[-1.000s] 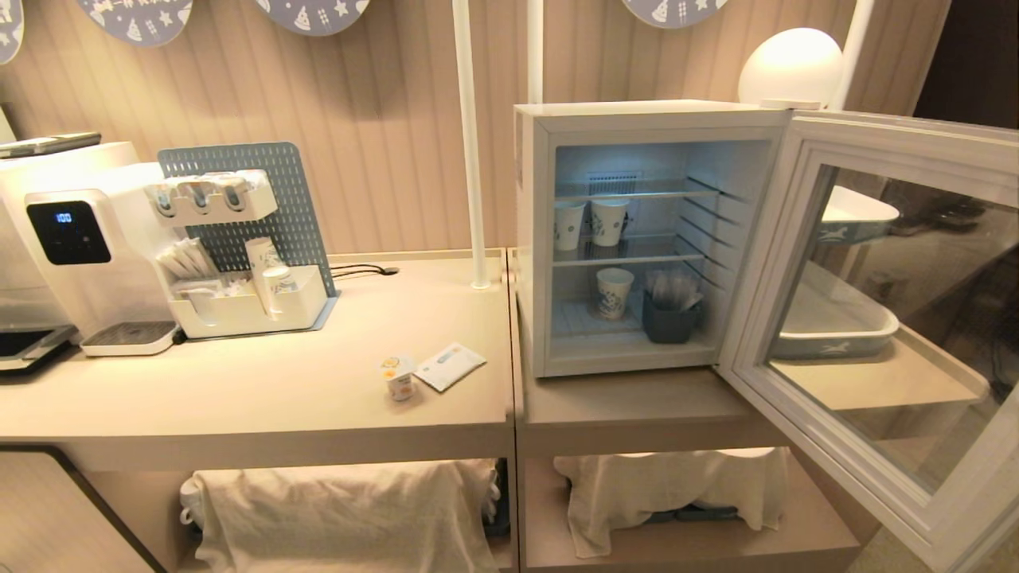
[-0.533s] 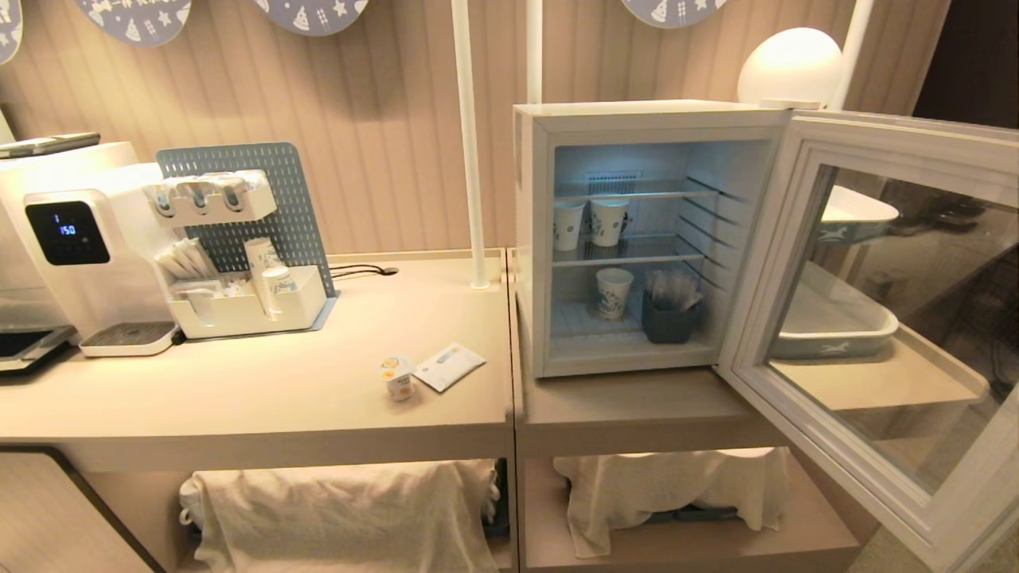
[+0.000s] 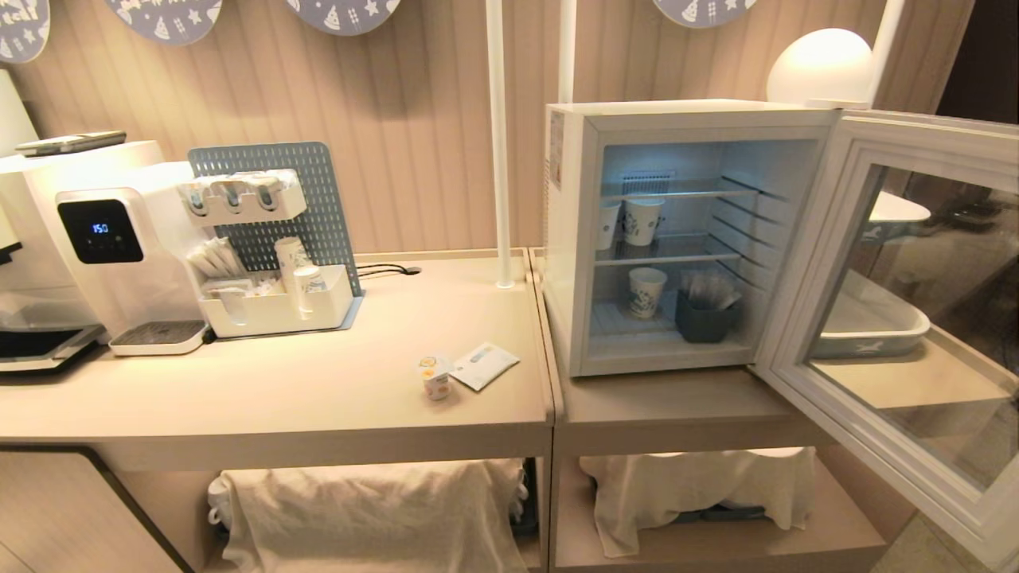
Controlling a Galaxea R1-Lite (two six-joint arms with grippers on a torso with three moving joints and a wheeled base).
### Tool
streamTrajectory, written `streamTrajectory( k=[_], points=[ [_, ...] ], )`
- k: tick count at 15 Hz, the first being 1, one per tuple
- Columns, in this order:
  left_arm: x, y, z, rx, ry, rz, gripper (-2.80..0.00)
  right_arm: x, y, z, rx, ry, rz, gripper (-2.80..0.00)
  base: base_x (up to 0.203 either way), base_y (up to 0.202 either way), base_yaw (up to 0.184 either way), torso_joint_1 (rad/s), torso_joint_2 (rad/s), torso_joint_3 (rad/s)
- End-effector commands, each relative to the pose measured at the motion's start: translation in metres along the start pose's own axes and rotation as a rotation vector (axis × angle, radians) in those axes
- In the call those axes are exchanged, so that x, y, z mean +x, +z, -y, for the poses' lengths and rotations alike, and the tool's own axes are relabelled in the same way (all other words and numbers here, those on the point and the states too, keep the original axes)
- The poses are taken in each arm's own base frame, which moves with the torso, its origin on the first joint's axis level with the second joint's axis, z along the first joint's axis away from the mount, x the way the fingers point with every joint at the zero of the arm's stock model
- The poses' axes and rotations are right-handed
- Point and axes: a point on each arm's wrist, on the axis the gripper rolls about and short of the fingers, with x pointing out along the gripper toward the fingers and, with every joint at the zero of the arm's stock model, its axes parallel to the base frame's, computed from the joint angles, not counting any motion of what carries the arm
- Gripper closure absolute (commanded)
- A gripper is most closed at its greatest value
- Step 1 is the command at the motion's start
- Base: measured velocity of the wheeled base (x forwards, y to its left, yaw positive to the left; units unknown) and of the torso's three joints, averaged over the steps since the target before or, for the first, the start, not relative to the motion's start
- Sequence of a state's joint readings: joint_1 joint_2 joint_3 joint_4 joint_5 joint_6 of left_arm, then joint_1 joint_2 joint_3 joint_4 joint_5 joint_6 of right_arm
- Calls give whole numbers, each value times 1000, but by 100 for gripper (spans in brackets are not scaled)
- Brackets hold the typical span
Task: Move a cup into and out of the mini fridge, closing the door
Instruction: Put the yoghurt in the freezer
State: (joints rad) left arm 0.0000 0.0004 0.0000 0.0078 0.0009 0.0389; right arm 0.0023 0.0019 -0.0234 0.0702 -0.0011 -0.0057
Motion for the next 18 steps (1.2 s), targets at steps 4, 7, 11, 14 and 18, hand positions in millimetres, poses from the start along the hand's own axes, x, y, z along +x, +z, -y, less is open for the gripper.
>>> streamTrajectory(
  k=[4,7,11,14,18],
  points=[
    [0,0,0,-1,1,-3,0,0,0,0,0,0,-2,0,0,192,-2,1,2,1],
    [0,0,0,-1,1,-3,0,0,0,0,0,0,-2,0,0,191,-3,-2,3,2],
    [0,0,0,-2,1,-2,0,0,0,0,0,0,-2,0,0,192,-1,1,3,3],
    [0,0,0,-2,1,-2,0,0,0,0,0,0,-2,0,0,191,-1,-1,-2,0],
    [0,0,0,-2,1,-3,0,0,0,0,0,0,-2,0,0,192,-1,3,1,0]
  ],
)
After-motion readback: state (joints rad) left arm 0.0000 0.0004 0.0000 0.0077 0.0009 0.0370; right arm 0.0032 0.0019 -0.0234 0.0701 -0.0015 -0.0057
